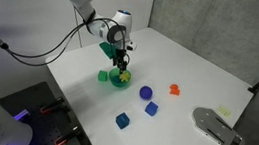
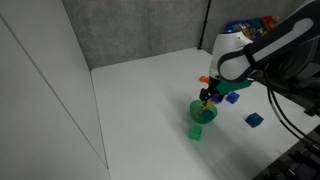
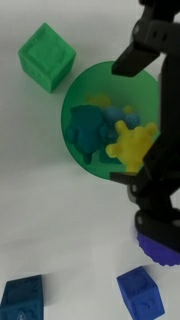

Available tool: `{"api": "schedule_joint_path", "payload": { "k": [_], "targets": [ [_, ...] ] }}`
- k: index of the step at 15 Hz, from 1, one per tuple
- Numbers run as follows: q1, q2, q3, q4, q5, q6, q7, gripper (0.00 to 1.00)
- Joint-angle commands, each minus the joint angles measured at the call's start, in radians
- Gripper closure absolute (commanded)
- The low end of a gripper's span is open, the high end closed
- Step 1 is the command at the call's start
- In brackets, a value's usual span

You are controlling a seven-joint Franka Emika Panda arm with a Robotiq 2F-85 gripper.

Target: Remove the light blue toy from the green plate and put it on the worktop

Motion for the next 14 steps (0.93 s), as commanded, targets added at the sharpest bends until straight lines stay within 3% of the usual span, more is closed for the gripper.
{"api": "schedule_joint_path", "payload": {
  "k": [1,13,14],
  "targets": [
    [0.001,0.038,-0.003,-0.007,-0.009,0.045,-0.03,0.0],
    [0.026,0.135,-0.005,-0.005,0.001,0.181,-0.043,0.02],
    [0.029,0.138,-0.006,-0.006,0.001,0.189,-0.043,0.26]
  ]
}}
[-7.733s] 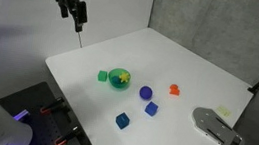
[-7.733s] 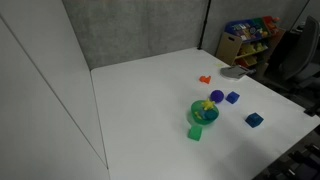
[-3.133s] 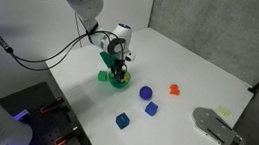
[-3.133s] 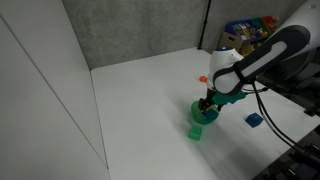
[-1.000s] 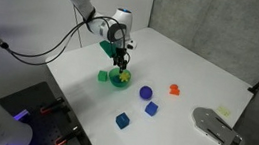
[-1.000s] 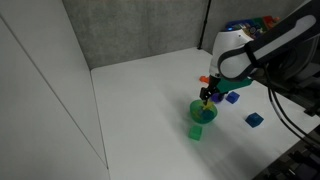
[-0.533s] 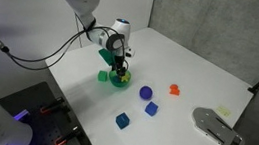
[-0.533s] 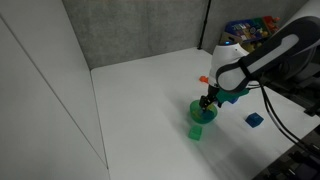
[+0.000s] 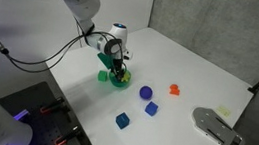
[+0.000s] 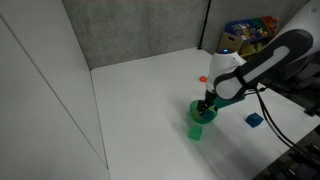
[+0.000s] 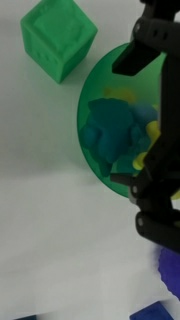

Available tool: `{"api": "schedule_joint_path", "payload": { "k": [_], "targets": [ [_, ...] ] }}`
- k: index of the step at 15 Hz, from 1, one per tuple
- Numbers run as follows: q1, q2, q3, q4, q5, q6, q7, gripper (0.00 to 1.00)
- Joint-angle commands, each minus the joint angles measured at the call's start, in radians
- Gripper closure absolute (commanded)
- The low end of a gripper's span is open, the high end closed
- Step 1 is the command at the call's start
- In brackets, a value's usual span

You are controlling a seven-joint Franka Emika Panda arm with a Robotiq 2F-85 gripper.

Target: Remove the light blue toy from the green plate and put it on the worktop

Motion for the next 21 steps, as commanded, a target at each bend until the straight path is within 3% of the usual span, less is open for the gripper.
{"api": "schedule_joint_path", "payload": {
  "k": [1,2,6,11,21],
  "targets": [
    [0.014,0.013,-0.008,-0.002,-0.001,0.036,-0.019,0.26],
    [0.017,0.015,-0.009,-0.003,-0.001,0.044,-0.02,0.3],
    [0.027,0.002,-0.022,-0.01,-0.007,0.05,-0.015,0.66],
    [0.014,-0.043,-0.024,-0.018,0.002,0.02,-0.021,0.95],
    [-0.063,-0.222,0.02,-0.011,0.079,-0.094,-0.071,0.93]
  ]
}}
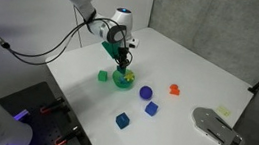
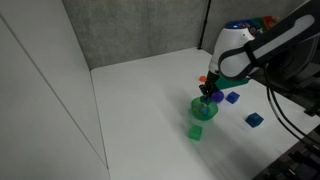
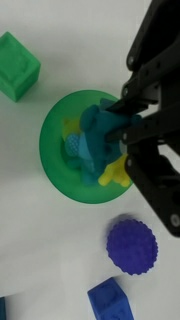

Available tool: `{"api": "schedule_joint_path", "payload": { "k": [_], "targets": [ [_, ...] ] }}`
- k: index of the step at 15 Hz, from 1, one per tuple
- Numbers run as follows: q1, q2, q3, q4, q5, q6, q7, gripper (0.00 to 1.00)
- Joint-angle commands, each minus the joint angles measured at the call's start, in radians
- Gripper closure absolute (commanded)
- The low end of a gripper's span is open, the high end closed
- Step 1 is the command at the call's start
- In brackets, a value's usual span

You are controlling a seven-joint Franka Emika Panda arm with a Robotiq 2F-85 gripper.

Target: Remove the light blue toy from the green plate and put it on the worktop

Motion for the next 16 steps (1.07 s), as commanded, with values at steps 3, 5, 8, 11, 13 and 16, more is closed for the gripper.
{"api": "schedule_joint_path", "payload": {
  "k": [3,5,8,11,13,16],
  "targets": [
    [-0.062,-0.132,0.013,-0.009,0.037,-0.097,-0.056,0.93],
    [-0.073,-0.154,-0.008,-0.009,0.015,-0.111,-0.043,0.93],
    [-0.092,-0.164,-0.047,-0.014,-0.02,-0.108,-0.03,0.93],
    [-0.111,-0.146,-0.101,-0.018,-0.079,-0.093,-0.014,0.93],
    [-0.121,-0.135,-0.138,-0.028,-0.125,-0.087,-0.005,0.93],
    [-0.131,-0.11,-0.199,-0.052,-0.213,-0.085,0.015,0.94]
  ]
}}
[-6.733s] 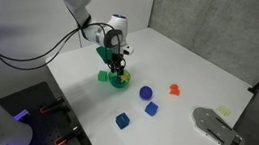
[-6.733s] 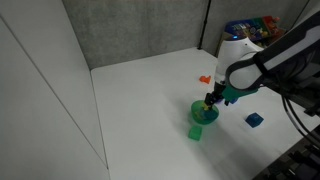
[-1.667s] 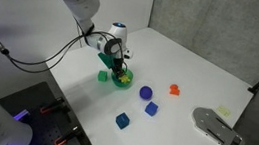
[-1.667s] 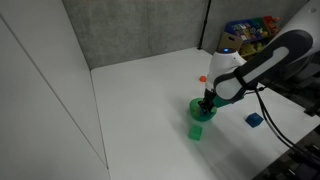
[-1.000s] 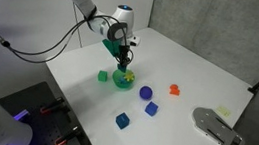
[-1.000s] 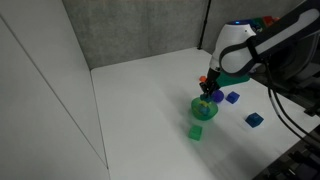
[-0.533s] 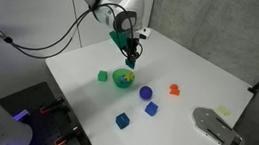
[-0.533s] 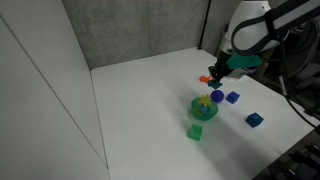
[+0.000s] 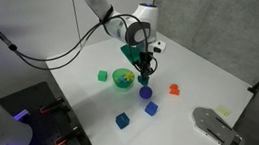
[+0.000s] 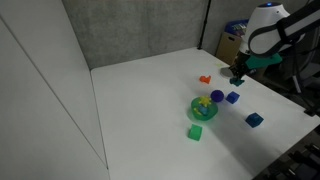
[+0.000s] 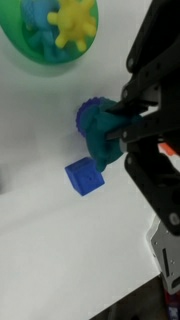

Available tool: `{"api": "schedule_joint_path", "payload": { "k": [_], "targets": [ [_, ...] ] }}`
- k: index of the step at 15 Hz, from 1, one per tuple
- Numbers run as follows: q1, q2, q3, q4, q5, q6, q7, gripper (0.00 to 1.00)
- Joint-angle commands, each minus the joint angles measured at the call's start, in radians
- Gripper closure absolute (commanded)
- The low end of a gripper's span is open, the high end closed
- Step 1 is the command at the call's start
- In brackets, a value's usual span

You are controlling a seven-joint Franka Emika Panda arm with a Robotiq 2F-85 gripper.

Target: Remove the light blue toy from the green plate and put it on the worktop

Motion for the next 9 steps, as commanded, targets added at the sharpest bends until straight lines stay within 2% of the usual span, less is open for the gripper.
{"api": "schedule_joint_path", "payload": {
  "k": [1,2,3,4,5,9],
  "targets": [
    [-0.007,0.022,-0.061,-0.028,-0.103,0.005,0.038,0.94],
    [-0.009,0.03,-0.075,-0.033,-0.127,0.004,0.038,0.9],
    [-0.009,0.035,-0.087,-0.038,-0.149,0.005,0.041,0.58],
    [-0.008,0.039,-0.097,-0.041,-0.168,0.005,0.043,0.57],
    [-0.008,0.041,-0.104,-0.044,-0.184,0.003,0.042,0.51],
    [-0.007,0.043,-0.112,-0.053,-0.226,0.0,0.04,0.2]
  ]
}}
